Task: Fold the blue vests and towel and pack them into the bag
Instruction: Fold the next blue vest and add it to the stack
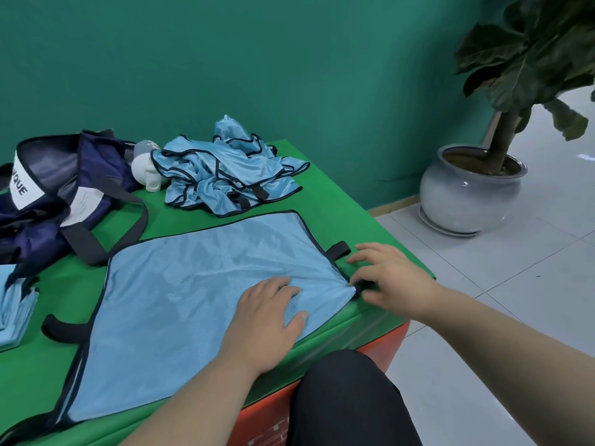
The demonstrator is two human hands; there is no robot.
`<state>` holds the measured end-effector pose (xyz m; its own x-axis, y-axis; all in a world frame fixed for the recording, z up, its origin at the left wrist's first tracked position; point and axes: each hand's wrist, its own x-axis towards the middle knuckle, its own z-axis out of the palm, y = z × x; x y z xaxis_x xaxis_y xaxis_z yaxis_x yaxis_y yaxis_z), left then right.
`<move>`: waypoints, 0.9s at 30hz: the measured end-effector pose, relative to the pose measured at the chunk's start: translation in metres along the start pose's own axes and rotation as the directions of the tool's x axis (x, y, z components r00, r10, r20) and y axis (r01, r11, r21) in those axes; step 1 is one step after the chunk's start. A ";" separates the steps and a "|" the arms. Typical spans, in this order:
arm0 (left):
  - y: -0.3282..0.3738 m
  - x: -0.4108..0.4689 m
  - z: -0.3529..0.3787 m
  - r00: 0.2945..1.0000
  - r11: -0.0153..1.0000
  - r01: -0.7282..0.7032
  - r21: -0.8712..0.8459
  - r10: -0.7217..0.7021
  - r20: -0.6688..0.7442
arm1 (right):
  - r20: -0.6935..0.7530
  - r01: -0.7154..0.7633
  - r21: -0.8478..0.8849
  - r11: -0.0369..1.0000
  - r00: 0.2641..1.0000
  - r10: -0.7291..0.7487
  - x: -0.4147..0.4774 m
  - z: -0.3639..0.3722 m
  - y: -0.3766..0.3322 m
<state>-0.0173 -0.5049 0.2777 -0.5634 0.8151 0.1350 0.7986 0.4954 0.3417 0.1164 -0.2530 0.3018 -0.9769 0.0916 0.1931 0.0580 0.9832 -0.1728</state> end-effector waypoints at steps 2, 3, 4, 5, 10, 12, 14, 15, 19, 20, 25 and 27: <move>0.000 0.000 0.000 1.000 1.000 -0.002 -0.006 0.002 -0.001 | -0.027 0.004 -0.016 1.000 1.000 -0.004 0.002 -0.004 0.001; 0.000 0.000 0.000 1.000 1.000 -0.001 -0.010 0.001 -0.002 | -0.035 0.001 -0.012 1.000 0.999 -0.002 0.002 -0.006 0.000; 0.000 0.000 -0.001 1.000 1.000 0.001 -0.014 -0.001 -0.003 | -0.039 -0.005 0.001 1.000 0.999 0.005 0.002 -0.006 -0.002; 0.000 0.000 -0.001 1.000 1.000 0.002 -0.015 -0.002 -0.004 | -0.036 -0.014 0.024 1.000 0.999 0.015 0.001 -0.006 -0.003; -0.001 0.000 0.000 1.000 1.000 0.001 -0.023 -0.001 -0.004 | -0.046 0.039 0.061 0.997 0.998 -0.036 -0.007 0.000 -0.016; -0.001 0.000 0.000 1.000 1.000 0.003 -0.022 -0.003 -0.002 | -0.064 0.050 -0.004 0.999 0.997 -0.050 -0.005 0.005 -0.018; -0.001 0.001 -0.001 1.000 0.999 0.009 -0.032 -0.009 0.007 | -0.074 0.053 -0.025 0.998 0.996 -0.055 -0.001 0.008 -0.017; -0.001 0.001 -0.001 1.000 0.999 0.011 -0.042 -0.011 0.009 | -0.078 0.048 -0.021 0.999 0.996 -0.049 0.001 0.009 -0.015; -0.003 0.001 -0.002 1.000 0.997 -0.004 -0.082 0.006 0.013 | -0.083 -0.003 0.001 1.000 0.997 0.004 -0.001 0.011 -0.008; -0.004 0.001 -0.003 1.000 0.995 -0.012 -0.100 0.014 0.018 | -0.084 -0.013 0.002 1.000 0.996 0.013 -0.002 0.011 -0.008; -0.008 -0.006 -0.022 0.996 0.919 -0.066 -0.388 0.037 -0.081 | -0.073 -0.074 0.031 0.997 0.994 0.076 -0.004 0.008 -0.016; -0.010 -0.016 -0.034 0.991 0.890 -0.094 -0.446 0.041 -0.125 | -0.076 -0.103 0.068 0.992 0.991 0.109 -0.004 0.001 -0.018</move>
<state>-0.0234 -0.5335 0.3032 -0.5519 0.7908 0.2647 0.6691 0.2305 0.7065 0.1196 -0.2710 0.3034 -0.9464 0.2095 0.2460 0.1446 0.9554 -0.2575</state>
